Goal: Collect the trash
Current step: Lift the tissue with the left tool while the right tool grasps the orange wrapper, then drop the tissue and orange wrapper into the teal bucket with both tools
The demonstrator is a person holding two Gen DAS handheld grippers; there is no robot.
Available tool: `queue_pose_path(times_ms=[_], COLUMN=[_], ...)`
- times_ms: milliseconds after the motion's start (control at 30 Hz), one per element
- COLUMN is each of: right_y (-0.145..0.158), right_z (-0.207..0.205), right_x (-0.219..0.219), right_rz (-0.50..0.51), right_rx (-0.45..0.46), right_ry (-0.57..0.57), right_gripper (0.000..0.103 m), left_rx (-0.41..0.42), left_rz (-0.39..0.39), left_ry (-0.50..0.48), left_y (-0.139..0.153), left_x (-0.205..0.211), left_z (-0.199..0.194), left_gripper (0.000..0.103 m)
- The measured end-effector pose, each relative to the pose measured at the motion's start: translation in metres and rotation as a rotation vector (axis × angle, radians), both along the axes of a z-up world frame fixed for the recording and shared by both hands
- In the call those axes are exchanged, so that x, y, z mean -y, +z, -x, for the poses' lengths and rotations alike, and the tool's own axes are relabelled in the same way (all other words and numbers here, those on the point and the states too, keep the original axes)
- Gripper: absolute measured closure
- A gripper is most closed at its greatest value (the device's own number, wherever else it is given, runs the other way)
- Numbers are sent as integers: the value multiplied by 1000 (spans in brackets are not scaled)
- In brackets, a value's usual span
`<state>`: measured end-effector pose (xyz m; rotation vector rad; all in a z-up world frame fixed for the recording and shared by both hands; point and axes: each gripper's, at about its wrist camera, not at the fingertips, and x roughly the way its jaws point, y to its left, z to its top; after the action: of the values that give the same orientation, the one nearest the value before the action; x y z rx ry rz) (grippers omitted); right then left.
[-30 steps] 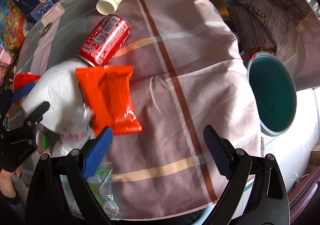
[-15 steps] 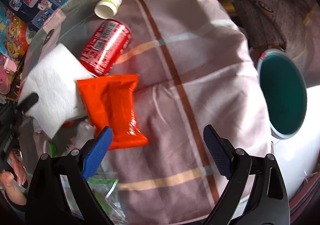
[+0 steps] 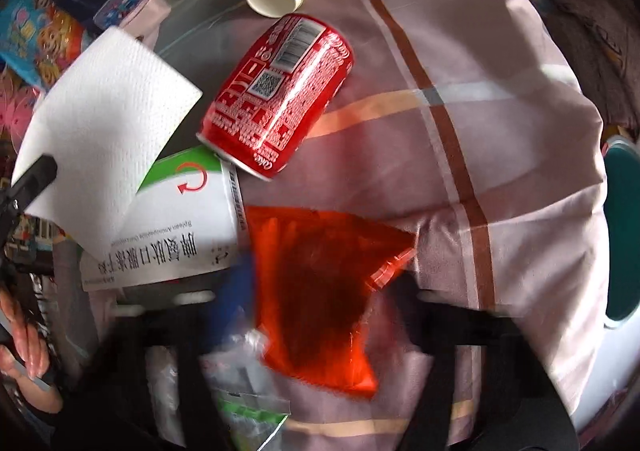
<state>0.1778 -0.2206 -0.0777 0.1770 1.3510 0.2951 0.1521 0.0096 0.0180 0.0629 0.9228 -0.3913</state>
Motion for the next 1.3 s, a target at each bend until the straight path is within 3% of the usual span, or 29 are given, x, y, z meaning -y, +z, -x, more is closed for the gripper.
queue_pose_path(times_ms=[33,133,433,733,1067,1300], right_y=[3,16,53,75,79,67], right_z=[1,4,15,36,64,73], right_x=[1,13,78,174,306,367], right_rz=[3,18,4,0,29,42], right_rx=[11,63,168,221,246,237], right_ry=[0,-26,-148,-300,-538,-652], right_gripper=[71,74,75,75,75,74], left_rx=[-1,13,71,86,-1,-91], left_rz=[1,2,42,57,34,-6], left_ry=[-1,-8,-67,-215,-400,-499], left_y=[0,6,41,54,15,-24], left_x=[1,8,49,139,270,351], left_z=[0,1,6,14,11,1], left_gripper=[97,97,97,97,97,97])
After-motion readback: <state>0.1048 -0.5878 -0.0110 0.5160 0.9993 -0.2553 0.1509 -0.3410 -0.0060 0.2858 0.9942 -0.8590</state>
